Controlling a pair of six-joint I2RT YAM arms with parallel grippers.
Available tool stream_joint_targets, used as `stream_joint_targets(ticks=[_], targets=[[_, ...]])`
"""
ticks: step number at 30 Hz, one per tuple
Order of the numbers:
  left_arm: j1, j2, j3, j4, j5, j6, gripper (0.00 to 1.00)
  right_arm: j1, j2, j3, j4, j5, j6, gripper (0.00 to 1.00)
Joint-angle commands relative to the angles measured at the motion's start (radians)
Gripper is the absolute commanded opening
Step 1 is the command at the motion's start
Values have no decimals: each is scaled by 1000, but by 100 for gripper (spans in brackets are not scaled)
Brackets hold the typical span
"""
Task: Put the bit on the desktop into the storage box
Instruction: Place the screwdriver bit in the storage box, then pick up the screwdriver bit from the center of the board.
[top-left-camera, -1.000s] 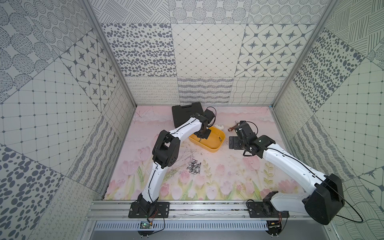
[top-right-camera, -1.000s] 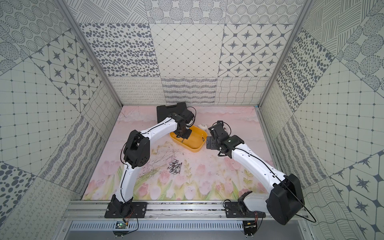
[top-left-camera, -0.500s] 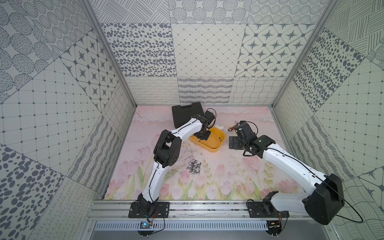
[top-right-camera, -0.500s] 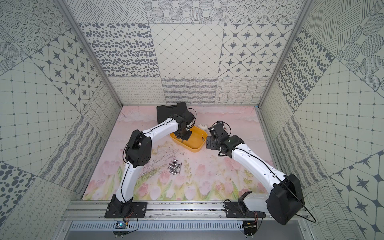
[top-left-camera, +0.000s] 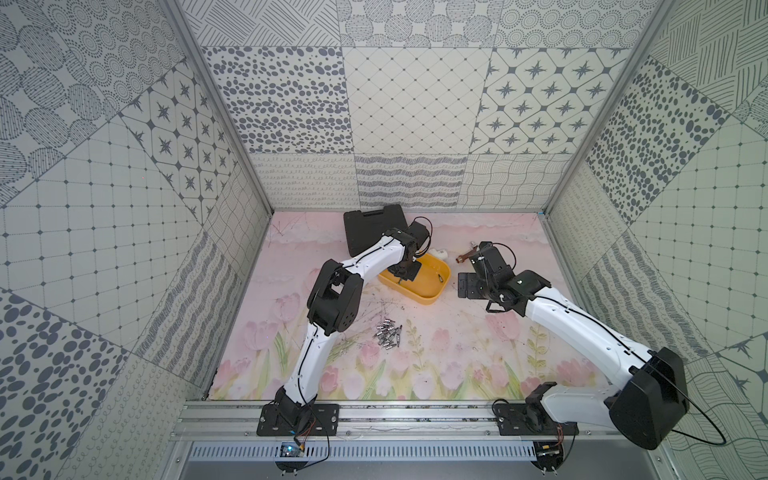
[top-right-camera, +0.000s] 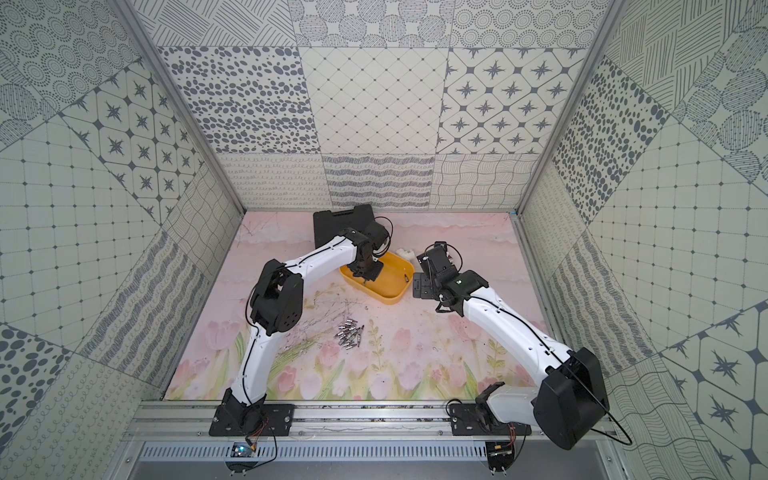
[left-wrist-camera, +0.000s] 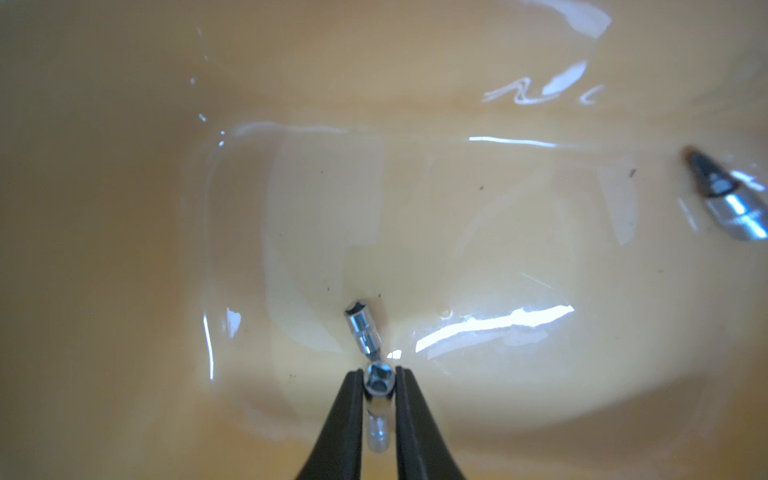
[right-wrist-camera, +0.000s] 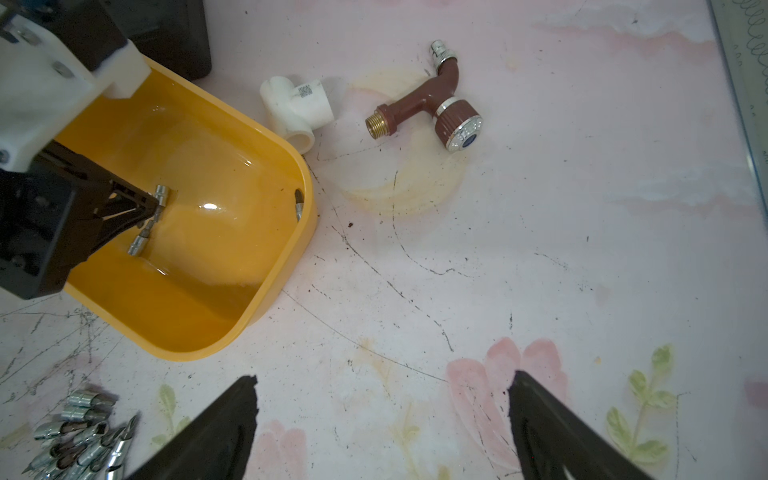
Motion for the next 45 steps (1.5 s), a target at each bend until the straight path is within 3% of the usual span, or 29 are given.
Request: stream_joint_targets(ticks=[1,3,7,16,26,39,45], targets=[[4,-33,2,-38,-22,11,31,-6,-17,2,28,-5,10,97],[4,-51,-3,-42,-24,12,40,-7,-19,4,28,-5,7,97],[3,-119,-41,-34,-39,3,47,-6,-20,8,28,-7,4,96],[1,-381,-257,51,-60,-38,75,-8,-19,14,28,-5,-2,97],[2,-622,-462,73,-67,-92,95,-10,-19,17,28,-2,-8,97],[-21,-795,-665,2,-27,-192,97,-11,-14,12,31,-12,-5,96],[-80,-813,-726,-49,-14,-221,95,-11,-13,13,31,-14,-7,97]])
